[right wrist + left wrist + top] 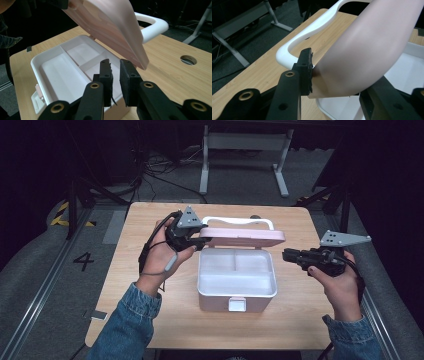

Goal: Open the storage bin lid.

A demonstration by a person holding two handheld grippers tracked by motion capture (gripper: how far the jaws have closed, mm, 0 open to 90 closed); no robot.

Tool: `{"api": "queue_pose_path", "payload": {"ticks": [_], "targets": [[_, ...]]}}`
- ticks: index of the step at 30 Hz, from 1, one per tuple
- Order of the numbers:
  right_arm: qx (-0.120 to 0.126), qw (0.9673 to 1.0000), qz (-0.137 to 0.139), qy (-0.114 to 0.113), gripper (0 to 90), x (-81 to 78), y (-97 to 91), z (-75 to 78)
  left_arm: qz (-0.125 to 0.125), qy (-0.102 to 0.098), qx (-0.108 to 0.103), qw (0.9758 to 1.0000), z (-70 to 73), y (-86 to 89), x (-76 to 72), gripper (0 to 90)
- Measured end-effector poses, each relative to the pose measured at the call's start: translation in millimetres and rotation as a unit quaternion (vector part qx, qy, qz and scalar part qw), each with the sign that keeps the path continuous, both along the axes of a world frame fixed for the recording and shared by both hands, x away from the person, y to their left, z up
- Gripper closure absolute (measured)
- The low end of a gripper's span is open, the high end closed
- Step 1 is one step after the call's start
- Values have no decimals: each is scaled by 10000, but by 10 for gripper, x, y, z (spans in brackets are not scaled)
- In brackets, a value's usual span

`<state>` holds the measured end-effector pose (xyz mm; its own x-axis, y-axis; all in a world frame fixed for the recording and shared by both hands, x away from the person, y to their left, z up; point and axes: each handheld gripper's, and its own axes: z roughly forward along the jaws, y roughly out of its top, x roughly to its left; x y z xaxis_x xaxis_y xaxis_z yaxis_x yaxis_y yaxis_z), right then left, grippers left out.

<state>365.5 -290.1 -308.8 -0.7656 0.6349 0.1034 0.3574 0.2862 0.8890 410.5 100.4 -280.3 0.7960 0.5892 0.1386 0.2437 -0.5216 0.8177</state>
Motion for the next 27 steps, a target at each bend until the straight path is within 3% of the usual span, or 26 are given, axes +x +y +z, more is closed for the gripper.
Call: {"api": "queue_pose_path", "payload": {"ticks": [11,21,27], "targets": [[-11,9994,-340,92,796,-57,-277,-45,109,128,-141,9998,39,-20,204,689],[-8,9988,-460,146,794,-66,-365,-79,241,192,-80,9995,63,-51,379,691],[14,9986,-495,172,791,-67,-388,-88,301,347,-131,9989,63,-58,498,685]]}}
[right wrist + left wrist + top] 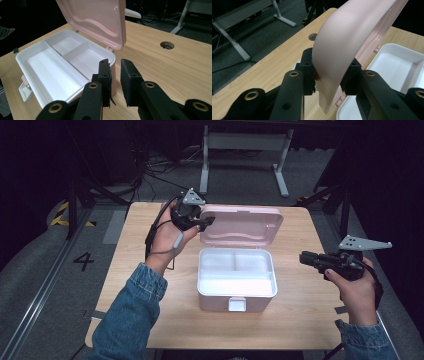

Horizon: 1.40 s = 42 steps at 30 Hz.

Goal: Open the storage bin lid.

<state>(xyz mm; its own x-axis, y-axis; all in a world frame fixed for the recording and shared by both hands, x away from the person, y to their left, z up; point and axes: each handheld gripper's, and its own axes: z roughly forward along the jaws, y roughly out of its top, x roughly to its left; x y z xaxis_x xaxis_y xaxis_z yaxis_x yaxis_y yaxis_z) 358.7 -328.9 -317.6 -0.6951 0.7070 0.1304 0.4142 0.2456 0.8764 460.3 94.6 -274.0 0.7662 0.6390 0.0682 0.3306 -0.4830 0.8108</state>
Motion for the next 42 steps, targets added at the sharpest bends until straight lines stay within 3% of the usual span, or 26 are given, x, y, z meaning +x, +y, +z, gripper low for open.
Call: {"api": "queue_pose_path", "payload": {"ticks": [16,20,26,32,35,42], "targets": [[12,9999,-48,92,778,39,-36,-45,196,341,37,9992,-24,-32,289,657],[-49,9998,-108,160,746,63,-38,-74,252,377,133,9989,-52,-40,361,651],[-132,9990,-257,334,630,116,-65,-131,311,453,113,9984,-108,-39,456,651],[-398,9977,-350,430,543,161,-81,-186,390,533,224,9976,-153,-37,539,666],[-674,9953,-424,552,532,193,-91,-236,447,650,174,9967,-187,-31,604,668],[-760,9937,-472,675,523,215,-109,-283,553,764,203,9953,-249,-38,704,670]]}}
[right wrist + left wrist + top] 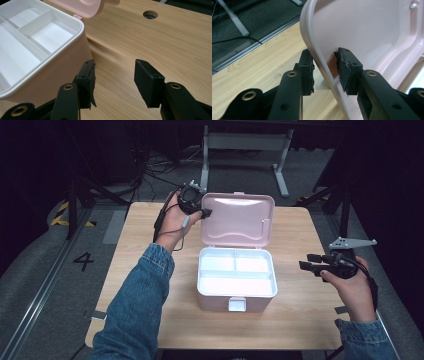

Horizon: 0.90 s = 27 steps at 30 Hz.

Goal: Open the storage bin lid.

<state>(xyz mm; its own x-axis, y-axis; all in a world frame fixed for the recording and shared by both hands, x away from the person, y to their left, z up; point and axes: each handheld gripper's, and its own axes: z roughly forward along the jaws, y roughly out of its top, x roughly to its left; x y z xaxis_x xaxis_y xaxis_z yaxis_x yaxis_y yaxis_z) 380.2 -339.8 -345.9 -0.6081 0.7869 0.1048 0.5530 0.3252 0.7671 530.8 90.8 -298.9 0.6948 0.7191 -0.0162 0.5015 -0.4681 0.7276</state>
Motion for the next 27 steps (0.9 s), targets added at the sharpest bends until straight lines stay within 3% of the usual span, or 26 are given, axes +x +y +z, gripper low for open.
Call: {"api": "queue_pose_path", "payload": {"ticks": [10,12,17,24,27], "targets": [[218,9997,53,18,537,1,-46,0,216,315,178,9991,-157,-38,187,659],[230,9997,24,32,537,2,-54,-3,234,433,292,9984,-211,-29,234,686],[238,9997,12,20,537,8,-73,-7,313,783,138,9963,-330,-8,331,682],[252,9997,-2,6,537,13,-86,-10,344,869,458,9946,-420,-60,378,664],[339,9994,71,13,537,6,-77,-4,398,1087,492,9921,-502,-73,415,666]]}}
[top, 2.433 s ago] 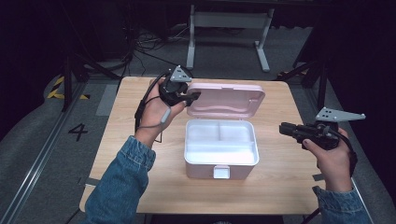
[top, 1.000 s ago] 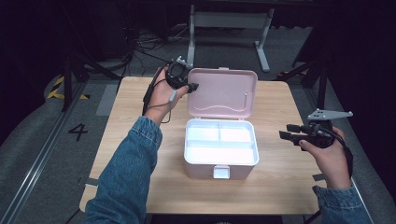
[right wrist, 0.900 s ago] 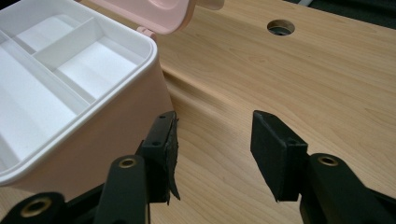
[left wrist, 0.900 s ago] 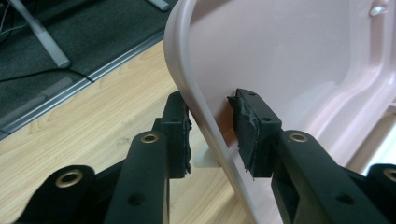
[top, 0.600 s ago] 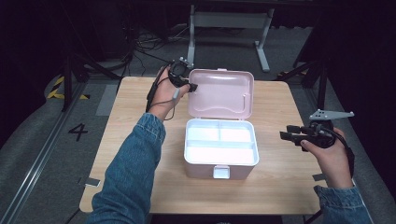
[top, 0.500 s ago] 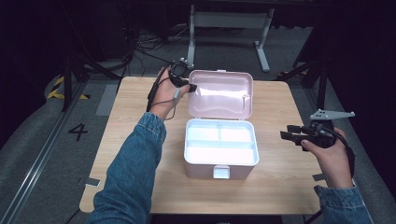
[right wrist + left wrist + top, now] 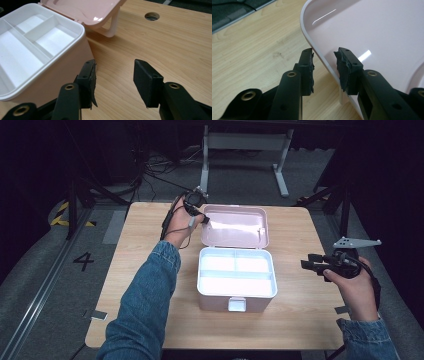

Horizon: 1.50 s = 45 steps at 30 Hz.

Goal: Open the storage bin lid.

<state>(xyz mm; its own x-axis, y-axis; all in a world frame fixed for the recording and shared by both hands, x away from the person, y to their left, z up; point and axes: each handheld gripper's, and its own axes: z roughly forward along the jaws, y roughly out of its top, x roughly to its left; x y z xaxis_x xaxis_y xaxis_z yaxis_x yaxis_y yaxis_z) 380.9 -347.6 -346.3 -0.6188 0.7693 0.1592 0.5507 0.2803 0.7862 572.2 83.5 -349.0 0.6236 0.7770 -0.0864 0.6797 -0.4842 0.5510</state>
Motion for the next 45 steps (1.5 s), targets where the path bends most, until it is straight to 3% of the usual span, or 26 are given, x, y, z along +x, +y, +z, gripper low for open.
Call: {"api": "queue_pose_path", "payload": {"ticks": [4,15,22,26,30,35,37,38,45], "targets": [[31,10000,39,-66,538,-13,6,21,1,113,74,9999,-66,-9,21,671],[61,10000,25,-22,538,-8,-9,13,17,188,-112,9998,-159,42,-1,653],[54,10000,13,-22,536,-6,-15,10,53,191,-194,9996,-195,40,-11,589],[52,10000,12,-22,534,-7,-17,9,102,118,-125,9998,-188,52,-26,531],[42,10000,10,-34,532,-7,-16,9,87,-73,-77,9999,-123,92,-66,466],[27,10000,9,-18,529,0,-5,5,-31,-319,-223,9992,51,156,-196,438],[23,10000,22,-3,528,10,15,3,-199,-455,-358,9981,173,175,-330,436],[23,10000,22,-3,528,10,15,3,-199,-455,-358,9981,173,175,-330,435],[6,10000,80,12,521,47,44,-8,-676,-746,-504,9936,446,279,-724,422]]}}
